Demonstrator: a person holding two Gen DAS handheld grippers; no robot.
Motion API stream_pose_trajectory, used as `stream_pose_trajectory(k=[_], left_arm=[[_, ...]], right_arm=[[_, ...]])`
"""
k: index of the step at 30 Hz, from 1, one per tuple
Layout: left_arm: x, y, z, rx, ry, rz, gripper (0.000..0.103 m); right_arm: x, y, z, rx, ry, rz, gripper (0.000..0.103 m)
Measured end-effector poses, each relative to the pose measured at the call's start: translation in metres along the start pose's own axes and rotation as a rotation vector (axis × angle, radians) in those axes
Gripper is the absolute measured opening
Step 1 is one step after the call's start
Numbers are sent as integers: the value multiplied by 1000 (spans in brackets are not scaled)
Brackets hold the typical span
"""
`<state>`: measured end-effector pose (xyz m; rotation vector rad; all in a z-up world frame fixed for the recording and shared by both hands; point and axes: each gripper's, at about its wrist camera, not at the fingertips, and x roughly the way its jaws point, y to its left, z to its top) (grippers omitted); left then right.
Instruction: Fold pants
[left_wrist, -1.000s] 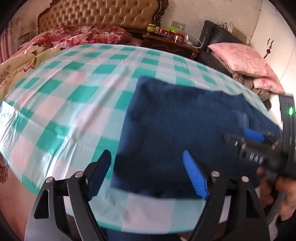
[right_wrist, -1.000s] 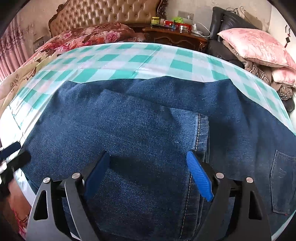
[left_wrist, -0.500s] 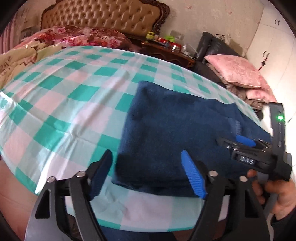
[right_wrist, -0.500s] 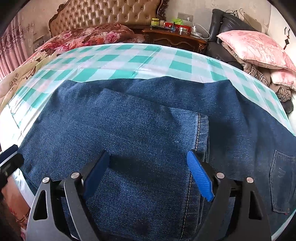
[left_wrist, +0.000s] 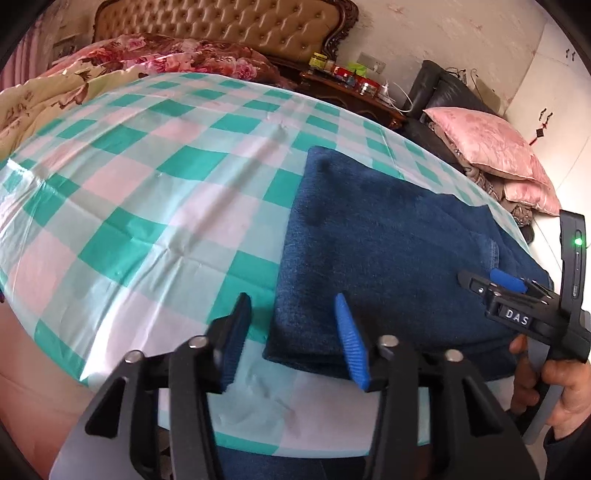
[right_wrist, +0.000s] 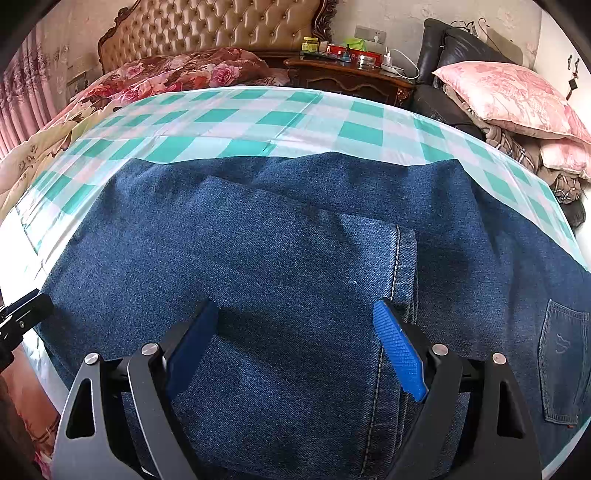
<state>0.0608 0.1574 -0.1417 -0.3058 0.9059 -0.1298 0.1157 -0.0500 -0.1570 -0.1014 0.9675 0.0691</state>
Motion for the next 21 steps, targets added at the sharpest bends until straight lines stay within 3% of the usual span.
stream_pose_trajectory(k=[6, 9, 14, 18, 21], left_arm=[[0, 4, -1, -31, -1, -26, 29], [-3, 9, 0, -54, -11, -50, 22], [-9, 7, 1, -57, -40, -68, 16], [-18, 0, 3, -36, -72, -59, 15], [-28, -18, 3, 42, -112, -1, 14]], right_arm=[[0, -1, 1, 0, 8, 3, 83], [-4, -2, 13, 10, 58, -7, 83], [-25, 29, 66, -44, 48, 150, 82], [-11, 74, 108, -74, 172, 314, 82], [15, 118, 124, -154, 303, 342, 81]])
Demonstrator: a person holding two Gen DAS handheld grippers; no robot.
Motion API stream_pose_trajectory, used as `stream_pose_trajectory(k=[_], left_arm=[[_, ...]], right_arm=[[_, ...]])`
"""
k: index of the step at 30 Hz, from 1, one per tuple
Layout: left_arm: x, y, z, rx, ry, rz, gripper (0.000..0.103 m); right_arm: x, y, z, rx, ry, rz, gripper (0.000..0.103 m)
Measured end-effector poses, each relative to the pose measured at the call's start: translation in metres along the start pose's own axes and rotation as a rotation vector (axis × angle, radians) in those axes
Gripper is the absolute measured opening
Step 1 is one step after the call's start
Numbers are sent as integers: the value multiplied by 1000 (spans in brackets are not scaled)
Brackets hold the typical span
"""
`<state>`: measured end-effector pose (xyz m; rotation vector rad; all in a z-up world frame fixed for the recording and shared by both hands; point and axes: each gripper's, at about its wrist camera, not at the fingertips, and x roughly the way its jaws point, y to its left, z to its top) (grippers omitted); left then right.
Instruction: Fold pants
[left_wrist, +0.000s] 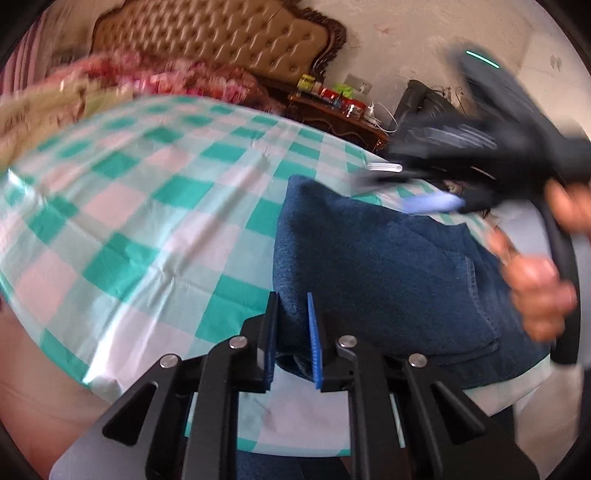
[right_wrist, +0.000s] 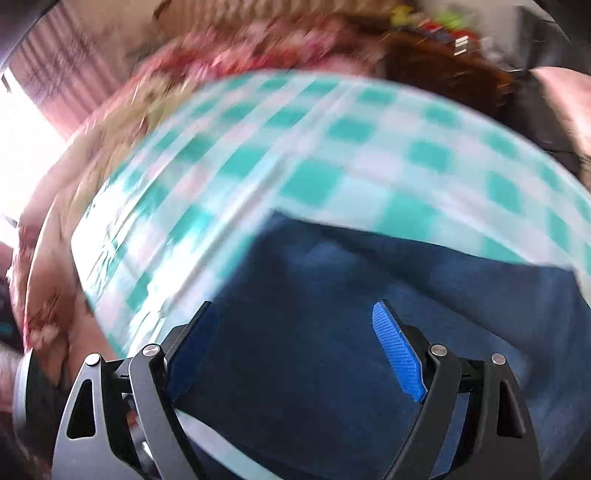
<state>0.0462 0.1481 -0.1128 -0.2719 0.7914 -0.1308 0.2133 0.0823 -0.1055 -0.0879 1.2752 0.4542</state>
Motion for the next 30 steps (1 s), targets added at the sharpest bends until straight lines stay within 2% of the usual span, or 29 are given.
stream_pose_trajectory(k=[4, 6, 7, 8, 9, 11, 12, 14, 16, 18, 20, 22, 26, 28, 30], left_arm=[[-8, -19, 3, 81, -34, 60, 14], [-12, -25, 3, 108, -50, 76, 14], [-14, -28, 4, 117, -56, 77, 14], [-15, -29, 5, 117, -60, 73, 13], [-17, -29, 5, 108, -65, 64, 13], [-17, -23, 5, 54, -70, 30, 15], [-17, -17, 5, -2, -72, 9, 19], [-11, -4, 2, -123, -50, -15, 59], [-4, -7, -3, -140, -26, -39, 60], [5, -19, -5, -120, -8, -19, 57], [6, -33, -2, -105, -4, -26, 15], [-7, -60, 4, -30, -59, 12, 14], [-46, -141, 17, 179, -206, 67, 12], [-65, -205, 19, 318, -294, 48, 12], [-73, -263, 13, 430, -346, 11, 12]], right_arm=[[38, 26, 25, -65, 129, -50, 79], [51, 32, 25, -83, 161, -79, 75], [56, 34, 25, -87, 170, -98, 65], [61, 32, 25, -86, 179, -128, 49], [61, 29, 24, -78, 172, -134, 44], [55, 22, 22, -70, 150, -119, 23], [49, 17, 21, -57, 140, -100, 20], [37, 8, 18, -41, 113, -76, 14], [27, 2, 15, -26, 94, -52, 13], [13, -3, 14, -9, 72, -18, 13], [-5, -10, 13, 14, 47, 27, 12], [-29, -17, 13, 36, -1, 70, 11], [-126, -85, -10, 115, -146, 205, 11], [-180, -132, -35, 151, -234, 226, 11], [-219, -176, -61, 199, -294, 245, 11]])
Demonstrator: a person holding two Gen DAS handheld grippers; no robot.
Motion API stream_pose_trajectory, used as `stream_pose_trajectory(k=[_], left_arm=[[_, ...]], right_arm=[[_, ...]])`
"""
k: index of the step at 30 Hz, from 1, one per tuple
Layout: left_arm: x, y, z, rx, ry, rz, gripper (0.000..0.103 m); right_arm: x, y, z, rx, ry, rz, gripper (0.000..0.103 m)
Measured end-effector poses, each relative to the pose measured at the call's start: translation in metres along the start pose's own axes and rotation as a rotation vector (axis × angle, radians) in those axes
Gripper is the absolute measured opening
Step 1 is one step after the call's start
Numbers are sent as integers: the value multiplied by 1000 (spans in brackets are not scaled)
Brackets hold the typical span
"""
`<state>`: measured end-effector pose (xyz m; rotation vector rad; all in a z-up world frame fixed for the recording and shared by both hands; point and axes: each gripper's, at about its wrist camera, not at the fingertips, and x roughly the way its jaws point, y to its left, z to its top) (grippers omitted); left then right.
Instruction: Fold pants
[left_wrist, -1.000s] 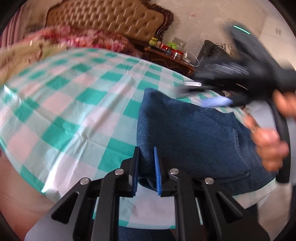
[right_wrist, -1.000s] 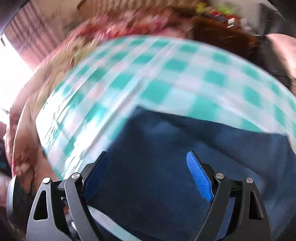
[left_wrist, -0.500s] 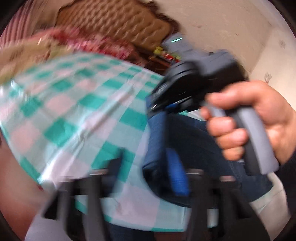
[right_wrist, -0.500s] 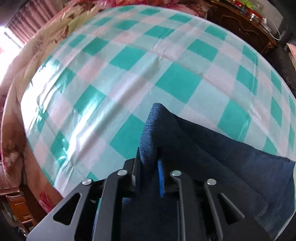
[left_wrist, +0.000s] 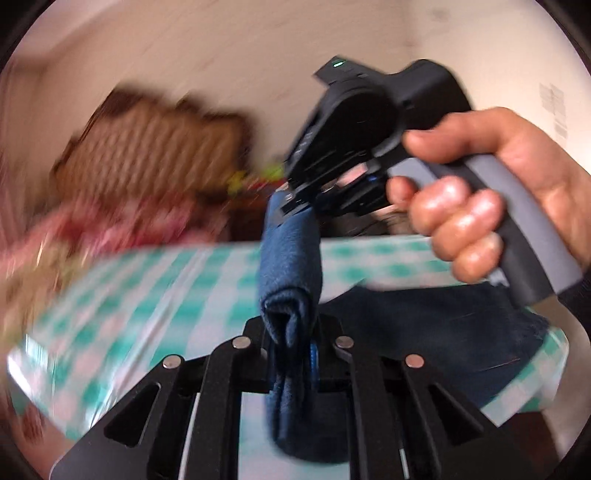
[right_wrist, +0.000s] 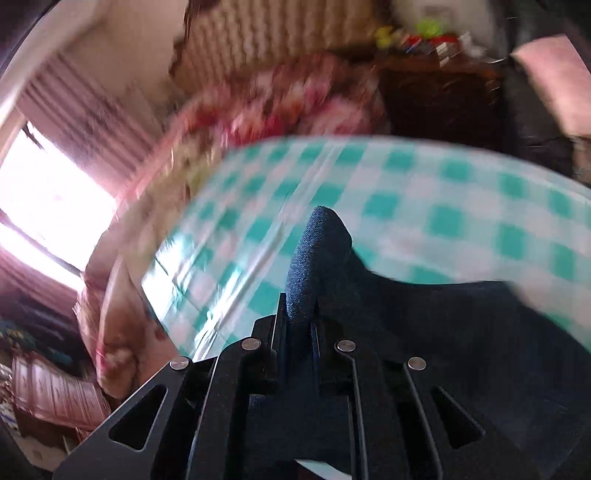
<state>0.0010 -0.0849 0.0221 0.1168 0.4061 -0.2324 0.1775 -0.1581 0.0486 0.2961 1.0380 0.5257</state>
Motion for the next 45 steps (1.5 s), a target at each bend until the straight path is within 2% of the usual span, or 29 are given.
stream_pose_trajectory(k=[1, 2, 4, 6, 8, 10, 12, 13, 14, 16, 18, 19, 20, 21, 22, 23, 24, 26, 30, 33, 36, 38, 41, 45], left_arm=[[-2, -35, 8, 68, -32, -26, 12], [-1, -72, 12, 135, -56, -53, 12], [4, -131, 10, 226, -72, -110, 12], [18, -190, -5, 318, -58, -162, 12], [36, -237, -29, 403, -27, -177, 12], [53, -274, -62, 510, 3, -162, 12], [70, -298, -94, 606, 60, -154, 13], [73, -307, -105, 653, 58, -134, 17], [73, -315, -117, 713, 42, -103, 23], [72, -320, -126, 750, 22, -75, 28], [73, -321, -131, 770, 12, -51, 28], [74, -322, -132, 775, 11, -45, 28], [77, -323, -133, 781, 12, -36, 28], [80, -320, -135, 784, 13, -30, 24], [79, -320, -136, 785, 9, -17, 13], [79, -319, -135, 788, -4, -6, 13], [78, -320, -134, 796, -17, 8, 12], [72, -326, -129, 805, -48, 44, 12], [59, -347, -108, 831, -134, 83, 12], [55, -368, -103, 873, -177, 75, 12], [64, -392, -120, 947, -175, 43, 12], [70, -407, -139, 1001, -142, 14, 12], [85, -415, -161, 1065, -116, 13, 12], [81, -413, -149, 1021, -131, 19, 12]], right_arm=[[-34, -31, -6, 38, -38, 8, 11], [-52, -48, -11, 56, -57, 7, 11], [-98, -109, -36, 109, -102, -30, 11], [-116, -166, -60, 179, -109, -71, 11], [-112, -215, -81, 237, -87, -90, 11], [-89, -273, -108, 318, -21, -103, 11], [-67, -300, -125, 344, 31, -120, 14], [-59, -311, -132, 354, 42, -113, 20], [-57, -313, -136, 358, 36, -93, 23], [-58, -313, -137, 351, 19, -55, 24], [-58, -311, -133, 337, 16, -68, 31], [-59, -311, -132, 328, 13, -71, 42], [-57, -309, -129, 314, 15, -71, 47], [-55, -307, -127, 300, 21, -82, 47], [-53, -304, -124, 279, 23, -102, 45], [-54, -304, -123, 266, 31, -120, 27], [-54, -300, -121, 257, 41, -137, 18], [-67, -292, -111, 211, 26, -122, 11], [-111, -279, -93, 162, -64, -108, 10], [-132, -291, -97, 176, -93, -131, 10], [-133, -321, -114, 226, -77, -150, 10], [-124, -342, -125, 255, -52, -150, 10], [-112, -360, -136, 291, -30, -141, 10], [-129, -346, -133, 242, -78, -142, 9]])
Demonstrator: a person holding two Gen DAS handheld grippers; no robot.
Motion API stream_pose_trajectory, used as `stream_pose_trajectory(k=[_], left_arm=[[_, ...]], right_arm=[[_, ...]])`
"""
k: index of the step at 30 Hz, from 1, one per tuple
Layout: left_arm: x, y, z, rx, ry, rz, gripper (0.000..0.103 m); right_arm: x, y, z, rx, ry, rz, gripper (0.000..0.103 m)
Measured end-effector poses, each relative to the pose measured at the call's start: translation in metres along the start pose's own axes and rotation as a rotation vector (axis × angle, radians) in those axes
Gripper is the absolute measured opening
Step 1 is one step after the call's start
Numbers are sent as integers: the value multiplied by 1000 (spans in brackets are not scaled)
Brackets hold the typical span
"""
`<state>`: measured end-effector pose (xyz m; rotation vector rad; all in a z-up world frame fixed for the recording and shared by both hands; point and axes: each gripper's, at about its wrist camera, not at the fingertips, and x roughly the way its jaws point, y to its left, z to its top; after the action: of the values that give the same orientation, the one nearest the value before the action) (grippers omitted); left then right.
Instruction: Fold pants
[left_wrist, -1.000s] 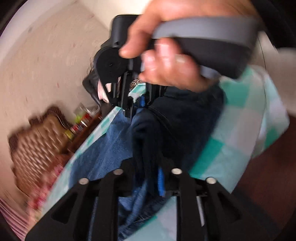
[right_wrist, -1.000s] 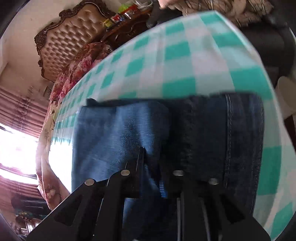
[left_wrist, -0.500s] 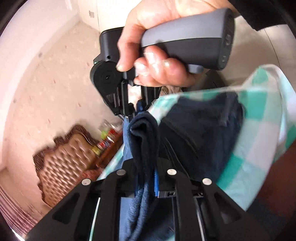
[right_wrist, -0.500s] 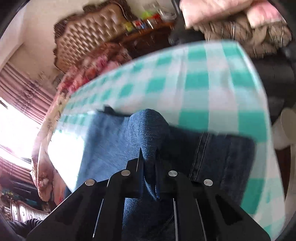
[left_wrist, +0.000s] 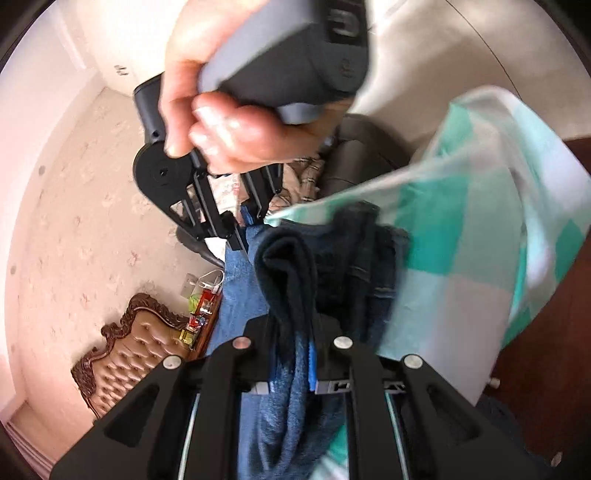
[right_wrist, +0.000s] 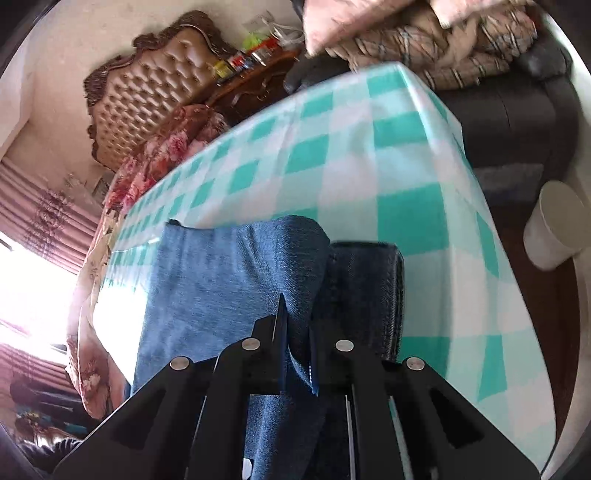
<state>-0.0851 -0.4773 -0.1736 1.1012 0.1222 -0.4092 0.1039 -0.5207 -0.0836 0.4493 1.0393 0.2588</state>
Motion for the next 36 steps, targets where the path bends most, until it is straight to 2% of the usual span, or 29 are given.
stream_pose_trajectory(k=[3, 6, 7, 9, 11, 12, 13, 15, 16, 17, 18, 20, 21, 22, 23, 25, 27, 28, 29, 33, 36], left_arm=[[0, -1, 3, -4, -7, 5, 12], [4, -18, 2, 17, -7, -37, 13], [4, -19, 1, -1, -24, -35, 11], [6, -9, 0, -40, -23, -81, 16], [2, 7, -3, -96, -38, -138, 39], [-4, 18, -5, -127, -63, -168, 46], [-14, 33, -10, -178, -93, -213, 63], [-32, 71, -23, -314, -127, -289, 66], [-36, 93, -31, -399, -131, -319, 66], [-36, 112, -37, -469, -133, -345, 65], [-26, 143, -49, -585, -129, -371, 63], [2, 178, -51, -729, -87, -410, 41], [36, 196, -52, -785, -39, -451, 34], [60, 205, -50, -808, -19, -490, 21], [82, 211, -46, -830, -10, -545, 15], [142, 207, -30, -839, 58, -781, 15], [177, 188, -16, -777, 125, -836, 14], [201, 174, -8, -752, 184, -901, 14], [210, 163, -5, -737, 217, -901, 2], [227, 155, 8, -758, 241, -854, 2], [215, 177, -7, -863, 221, -821, 2]], right_arm=[[-8, -2, 0, -3, -16, -6, 9], [6, -19, -7, 39, 10, -30, 9], [9, -25, -10, 57, 9, -21, 10], [9, -32, -14, 78, -13, -13, 11], [6, -32, -17, 84, -33, -56, 26], [2, -32, -18, 85, -51, -75, 27], [-7, -30, -20, 88, -87, -113, 31], [-24, -26, -28, 89, -156, -207, 34], [-36, -19, -34, 84, -199, -286, 34], [-44, -13, -40, 74, -227, -333, 34], [-54, -1, -48, 54, -259, -366, 34], [-59, 27, -66, -2, -295, -409, 34], [-55, 44, -77, -43, -302, -445, 34], [-49, 59, -88, -79, -315, -495, 34], [-44, 66, -95, -101, -320, -528, 34], [-24, 76, -111, -136, -292, -594, 33], [-8, 67, -119, -127, -243, -649, 32], [-2, 62, -122, -108, -221, -658, 32], [3, 54, -127, -74, -209, -653, 31], [5, 51, -131, -64, -229, -654, 31], [5, 47, -131, -39, -226, -632, 31]])
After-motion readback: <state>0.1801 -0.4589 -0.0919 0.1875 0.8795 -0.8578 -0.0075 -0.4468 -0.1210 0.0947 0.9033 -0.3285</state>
